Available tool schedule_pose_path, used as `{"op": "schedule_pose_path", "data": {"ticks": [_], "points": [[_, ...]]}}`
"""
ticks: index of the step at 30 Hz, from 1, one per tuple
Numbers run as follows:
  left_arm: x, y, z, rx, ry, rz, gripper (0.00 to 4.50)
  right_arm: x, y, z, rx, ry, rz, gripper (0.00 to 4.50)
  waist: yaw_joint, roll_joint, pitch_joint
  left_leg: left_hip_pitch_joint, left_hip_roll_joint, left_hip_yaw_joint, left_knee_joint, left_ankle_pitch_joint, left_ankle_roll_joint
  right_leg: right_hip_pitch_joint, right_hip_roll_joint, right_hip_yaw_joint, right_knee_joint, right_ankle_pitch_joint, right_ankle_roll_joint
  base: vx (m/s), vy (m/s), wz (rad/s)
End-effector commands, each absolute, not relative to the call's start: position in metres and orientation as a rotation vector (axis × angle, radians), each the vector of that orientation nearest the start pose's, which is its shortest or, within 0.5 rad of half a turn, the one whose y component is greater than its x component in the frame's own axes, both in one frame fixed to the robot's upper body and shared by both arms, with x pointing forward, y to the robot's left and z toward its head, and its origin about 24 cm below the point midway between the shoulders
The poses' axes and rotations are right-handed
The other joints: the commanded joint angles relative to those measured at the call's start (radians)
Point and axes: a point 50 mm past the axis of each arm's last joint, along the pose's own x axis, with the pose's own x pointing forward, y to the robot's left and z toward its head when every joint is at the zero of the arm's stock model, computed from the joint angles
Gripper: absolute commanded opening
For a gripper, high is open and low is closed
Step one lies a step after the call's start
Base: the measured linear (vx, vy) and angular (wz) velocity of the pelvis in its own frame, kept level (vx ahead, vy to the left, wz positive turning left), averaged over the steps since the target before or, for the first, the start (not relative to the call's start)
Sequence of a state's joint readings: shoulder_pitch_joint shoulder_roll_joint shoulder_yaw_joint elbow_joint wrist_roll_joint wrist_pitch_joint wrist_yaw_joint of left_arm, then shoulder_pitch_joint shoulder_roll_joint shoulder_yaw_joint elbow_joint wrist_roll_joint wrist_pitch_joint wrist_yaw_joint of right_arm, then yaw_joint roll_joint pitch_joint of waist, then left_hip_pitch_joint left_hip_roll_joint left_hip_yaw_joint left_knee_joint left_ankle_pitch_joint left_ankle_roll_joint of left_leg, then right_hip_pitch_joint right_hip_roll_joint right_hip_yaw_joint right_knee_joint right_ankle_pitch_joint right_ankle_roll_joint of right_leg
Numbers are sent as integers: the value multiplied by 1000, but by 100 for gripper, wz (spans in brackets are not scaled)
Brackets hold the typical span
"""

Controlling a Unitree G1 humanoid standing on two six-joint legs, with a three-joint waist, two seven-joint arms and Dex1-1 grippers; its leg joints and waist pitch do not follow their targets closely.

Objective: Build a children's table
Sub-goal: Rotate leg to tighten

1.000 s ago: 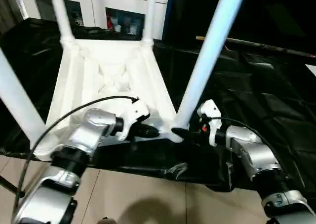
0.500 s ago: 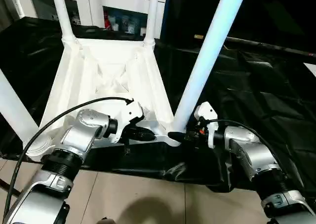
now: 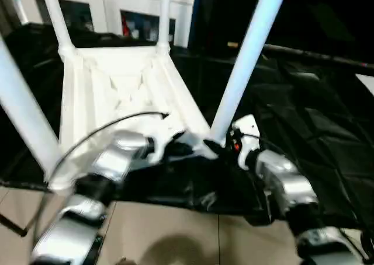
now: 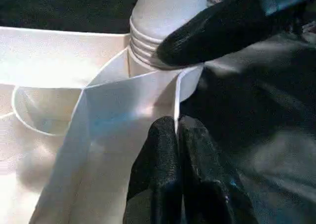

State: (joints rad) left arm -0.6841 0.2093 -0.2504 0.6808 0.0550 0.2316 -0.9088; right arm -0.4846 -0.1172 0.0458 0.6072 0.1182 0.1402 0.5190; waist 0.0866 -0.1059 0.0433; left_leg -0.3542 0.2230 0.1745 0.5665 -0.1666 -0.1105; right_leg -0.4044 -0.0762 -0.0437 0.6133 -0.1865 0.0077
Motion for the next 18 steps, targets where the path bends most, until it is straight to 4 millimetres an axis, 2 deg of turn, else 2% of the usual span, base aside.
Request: {"op": "schedule_pose_path", "data": {"ticks": [1, 3, 7, 8, 9, 10, 11, 15, 18], "points": [[340, 78, 48, 274, 418, -1033, 0, 325, -110, 14, -8, 360, 564, 270, -4, 1, -50, 5, 3, 5, -64, -270, -18, 31, -53, 33, -89, -372, -120, 0, 0, 0], [343, 66, 47, 275, 410, -992, 0, 325, -97, 16, 32, 353, 560, 270, -1, 1, -52, 5, 4, 5, -63, -253, -13, 32, -51, 33, -86, -326, -123, 0, 0, 0], [343, 61, 47, 296, 402, -1004, 0, 323, -86, 19, 37, 325, 618, 270, 4, 0, -54, 2, 2, 8, -61, -219, 11, 39, -49, 33, -79, -233, -143, 0, 0, 0], [342, 61, 47, 309, 403, -1015, 0, 322, -84, 22, 32, 302, 653, 270, 4, 5, -54, 2, 2, 8, -61, -219, 11, 40, -50, 33, -78, -230, -145, 0, 0, 0], [342, 61, 47, 309, 403, -1015, 0, 322, -84, 22, 32, 302, 653, 304, 4, 2, -53, 2, 2, 9, -62, -226, 13, 40, -50, 33, -81, -244, -143, 0, 0, 0], [342, 61, 47, 313, 404, -1019, 0, 322, -84, 22, 35, 295, 661, 325, 4, 2, -52, 2, 2, 8, -63, -236, 12, 40, -51, 32, -83, -267, -140, 0, 0, 0], [342, 64, 46, 317, 409, -1023, 0, 322, -86, 24, 46, 292, 678, 339, 4, -1, -51, 1, 2, 7, -63, -242, 12, 39, -51, 32, -85, -281, -136, 0, 0, 0], [340, 75, 46, 327, 426, -1073, 0, 321, -98, 27, 0, 286, 750, 369, 3, 1, -51, 0, 4, 5, -64, -252, 16, 40, -52, 32, -86, -299, -133, 0, 0, 0], [338, 82, 46, 327, 438, -1109, 0, 319, -108, 29, -38, 287, 817, 369, 4, 1, -51, -1, 5, 6, -64, -243, 22, 42, -53, 31, -85, -282, -143, 0, 0, 0]]}}
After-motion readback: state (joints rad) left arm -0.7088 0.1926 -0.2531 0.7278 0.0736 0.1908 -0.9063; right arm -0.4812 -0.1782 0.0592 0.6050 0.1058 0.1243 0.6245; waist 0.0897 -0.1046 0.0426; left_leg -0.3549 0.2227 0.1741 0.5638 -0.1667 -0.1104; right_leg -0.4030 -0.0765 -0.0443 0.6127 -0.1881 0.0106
